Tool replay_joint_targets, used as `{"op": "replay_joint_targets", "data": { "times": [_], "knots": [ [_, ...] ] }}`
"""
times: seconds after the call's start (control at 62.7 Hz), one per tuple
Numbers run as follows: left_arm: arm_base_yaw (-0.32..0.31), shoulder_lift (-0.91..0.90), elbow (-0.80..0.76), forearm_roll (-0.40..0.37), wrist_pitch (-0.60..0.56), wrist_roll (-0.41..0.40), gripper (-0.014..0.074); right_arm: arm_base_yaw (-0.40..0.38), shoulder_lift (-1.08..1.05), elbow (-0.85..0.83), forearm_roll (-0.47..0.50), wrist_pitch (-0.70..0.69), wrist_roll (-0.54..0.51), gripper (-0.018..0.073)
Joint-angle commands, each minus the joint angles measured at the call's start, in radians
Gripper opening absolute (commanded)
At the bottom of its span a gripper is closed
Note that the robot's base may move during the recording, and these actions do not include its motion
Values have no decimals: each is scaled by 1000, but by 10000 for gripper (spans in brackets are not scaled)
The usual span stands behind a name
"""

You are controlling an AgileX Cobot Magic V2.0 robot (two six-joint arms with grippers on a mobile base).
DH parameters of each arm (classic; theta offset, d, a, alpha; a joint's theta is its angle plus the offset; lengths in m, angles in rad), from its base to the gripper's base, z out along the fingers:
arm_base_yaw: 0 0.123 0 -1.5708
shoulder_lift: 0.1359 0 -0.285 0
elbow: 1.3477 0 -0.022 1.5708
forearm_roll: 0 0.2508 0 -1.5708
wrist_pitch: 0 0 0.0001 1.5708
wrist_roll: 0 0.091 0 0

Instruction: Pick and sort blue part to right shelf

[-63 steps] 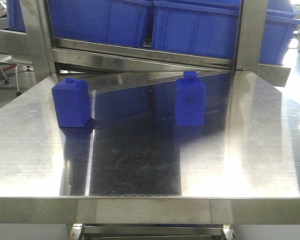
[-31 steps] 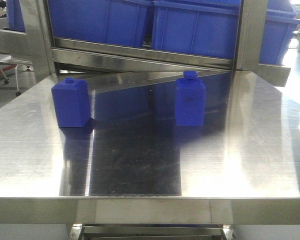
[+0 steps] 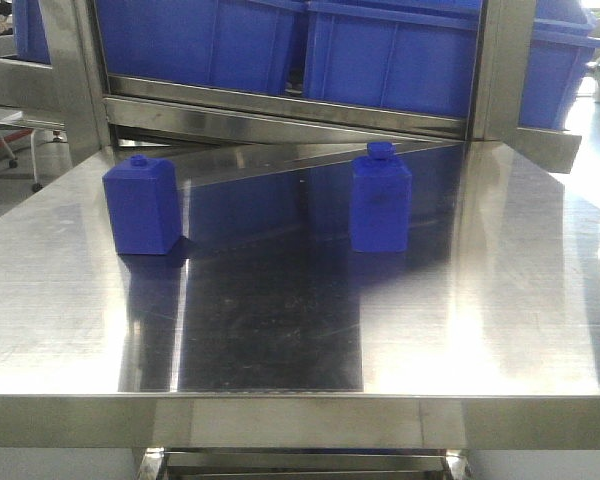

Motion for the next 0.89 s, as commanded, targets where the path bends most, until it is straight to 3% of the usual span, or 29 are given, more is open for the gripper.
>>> {"op": "replay_joint_targets", "data": {
  "times": [0.0, 0.447, 0.559, 0.734, 0.878],
  "knots": [
    [2, -22, 22, -7, -85, -7, 125, 2, 73, -72, -14, -31, 36, 58],
    [2, -22, 22, -7, -85, -7, 125, 192, 372, -241, -43, 67, 39, 80],
    [2, -22, 22, -7, -85, -7, 125, 234, 446, -287, -43, 82, 45, 242],
    [2, -22, 22, -7, -85, -7, 125, 293, 562, -387, -44, 133, 54, 638],
    [2, -22, 22, -7, -85, -7, 125, 343, 670, -513, -41, 262, 87, 614]
  ]
}}
